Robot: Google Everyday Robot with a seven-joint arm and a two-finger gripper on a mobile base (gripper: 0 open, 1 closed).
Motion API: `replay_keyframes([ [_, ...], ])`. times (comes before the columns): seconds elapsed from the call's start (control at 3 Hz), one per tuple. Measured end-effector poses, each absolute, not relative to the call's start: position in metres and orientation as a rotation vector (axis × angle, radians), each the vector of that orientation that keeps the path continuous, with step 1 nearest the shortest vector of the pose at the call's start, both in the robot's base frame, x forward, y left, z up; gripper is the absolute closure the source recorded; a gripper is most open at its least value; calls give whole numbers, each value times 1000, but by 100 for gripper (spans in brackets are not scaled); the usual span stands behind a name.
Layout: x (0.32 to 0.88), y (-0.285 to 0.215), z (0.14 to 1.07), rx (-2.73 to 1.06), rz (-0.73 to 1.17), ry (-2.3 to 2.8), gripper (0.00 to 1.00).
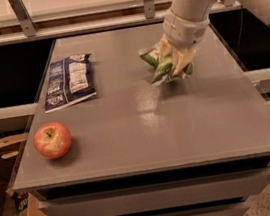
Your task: Move green jalapeno chip bag near blue chip bag
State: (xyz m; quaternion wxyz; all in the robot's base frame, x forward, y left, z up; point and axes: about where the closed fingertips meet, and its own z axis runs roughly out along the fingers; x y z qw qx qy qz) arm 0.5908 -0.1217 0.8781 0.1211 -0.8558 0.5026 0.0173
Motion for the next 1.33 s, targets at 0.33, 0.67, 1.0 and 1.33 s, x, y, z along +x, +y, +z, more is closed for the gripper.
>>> replay_keyframes([
  [0.33, 620, -113, 930, -2430, -105, 1417, 100],
  [0.67, 631, -105, 962, -2386, -177, 1382, 100],
  [1.0, 621, -90, 976, -2364, -177, 1330, 100],
  [1.33, 606, -61, 971, -2391, -117, 1252, 100],
])
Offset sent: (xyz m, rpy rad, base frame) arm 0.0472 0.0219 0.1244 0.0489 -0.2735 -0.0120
